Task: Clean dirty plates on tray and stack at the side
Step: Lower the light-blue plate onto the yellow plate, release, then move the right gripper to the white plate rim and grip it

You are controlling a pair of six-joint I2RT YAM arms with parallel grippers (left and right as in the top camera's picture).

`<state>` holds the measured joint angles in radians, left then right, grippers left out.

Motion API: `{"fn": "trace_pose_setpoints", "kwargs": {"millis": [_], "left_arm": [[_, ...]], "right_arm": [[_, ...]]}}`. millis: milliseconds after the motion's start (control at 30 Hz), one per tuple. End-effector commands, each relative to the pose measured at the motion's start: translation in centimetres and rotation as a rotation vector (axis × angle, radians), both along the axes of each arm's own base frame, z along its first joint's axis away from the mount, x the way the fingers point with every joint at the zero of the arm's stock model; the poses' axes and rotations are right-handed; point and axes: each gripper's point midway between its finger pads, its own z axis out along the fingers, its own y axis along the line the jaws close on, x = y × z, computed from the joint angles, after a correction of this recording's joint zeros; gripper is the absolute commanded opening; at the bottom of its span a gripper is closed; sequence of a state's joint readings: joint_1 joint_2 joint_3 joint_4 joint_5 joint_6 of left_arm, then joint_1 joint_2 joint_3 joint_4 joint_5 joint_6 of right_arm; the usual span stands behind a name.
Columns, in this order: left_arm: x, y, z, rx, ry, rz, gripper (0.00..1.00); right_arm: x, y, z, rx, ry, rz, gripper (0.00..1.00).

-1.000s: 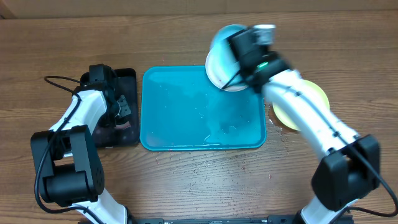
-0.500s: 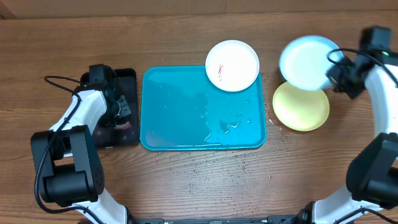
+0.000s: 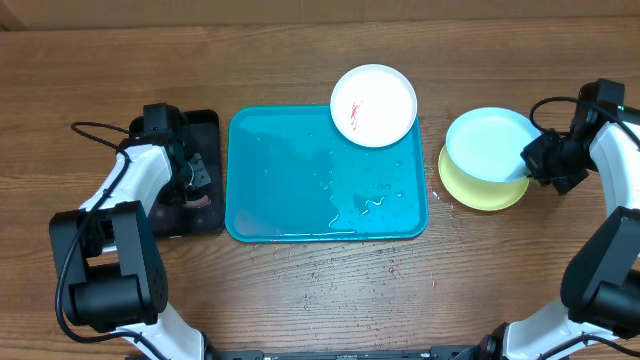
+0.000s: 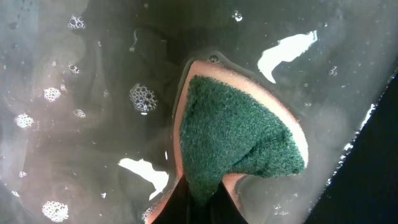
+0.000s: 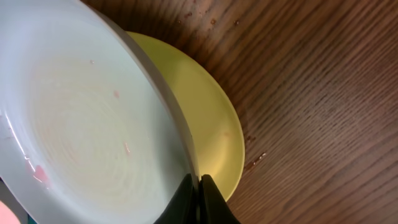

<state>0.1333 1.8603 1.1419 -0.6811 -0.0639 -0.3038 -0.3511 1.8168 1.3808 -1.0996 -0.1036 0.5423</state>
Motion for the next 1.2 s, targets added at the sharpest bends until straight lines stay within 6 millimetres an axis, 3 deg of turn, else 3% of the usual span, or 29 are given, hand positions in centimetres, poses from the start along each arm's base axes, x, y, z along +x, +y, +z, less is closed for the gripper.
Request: {"fn": "trace_pose_setpoints", "kwargs": {"millis": [0,200,233,333,400,500,600,667,733,967,1167], "left_arm": [[0.3,0.6,0.7,0.02,-0.012,-0.009,0.04],[0.3,0.6,0.7,0.02,-0.012,-0.009,0.04],[0.3,0.6,0.7,0.02,-0.012,-0.009,0.04],[0.3,0.7,0.7,0.023,-0.011,-0.008,0.04],[0.3,0.7,0.7,0.026,-0.011,-0.008,0.04],[0.3,0.7,0.7,0.026,-0.011,-0.008,0.05],[0.3,0.7,0.7,0.026,-0.011,-0.008,0.04],[0.3,0.7,0.7,0.026,-0.011,-0.008,0.04],[0.3,0.7,0.7,0.026,-0.011,-0.008,0.04],[0.3,0.7,0.7,0.026,-0.01,-0.008,0.04],[0.3,0.7,0.7,0.026,-0.01,-0.007,0.04]], "right_arm": [[-0.3,0.1,1.1,-0.012,-0.019,0.012,0.04],[-1.0,0.4,1.0,-0.005,0.007,0.028,0.05],[-1.0,0.4,1.0,-0.004,0.008,0.028,0.09],[-1.3,0.9,1.0,0.025,0.017,0.031,0.49],[-1.2,1.5,1.1,0.056,0.008,0.058,0.52],[1.1,4.1,2.6,0.183,-0.146,0.223,0.54],[3.8,6.2,5.5,0.236,-0.313,0.387,0.56],[5.5,7.3,7.4,0.203,-0.394,0.501,0.58],[8.4,9.6,9.3,0.105,-0.517,0.675,0.64],[13.5,13.8,8.7,-0.126,-0.605,0.811,0.64],[16.3,16.3,6.9,-0.204,-0.64,0.859,0.59]]}}
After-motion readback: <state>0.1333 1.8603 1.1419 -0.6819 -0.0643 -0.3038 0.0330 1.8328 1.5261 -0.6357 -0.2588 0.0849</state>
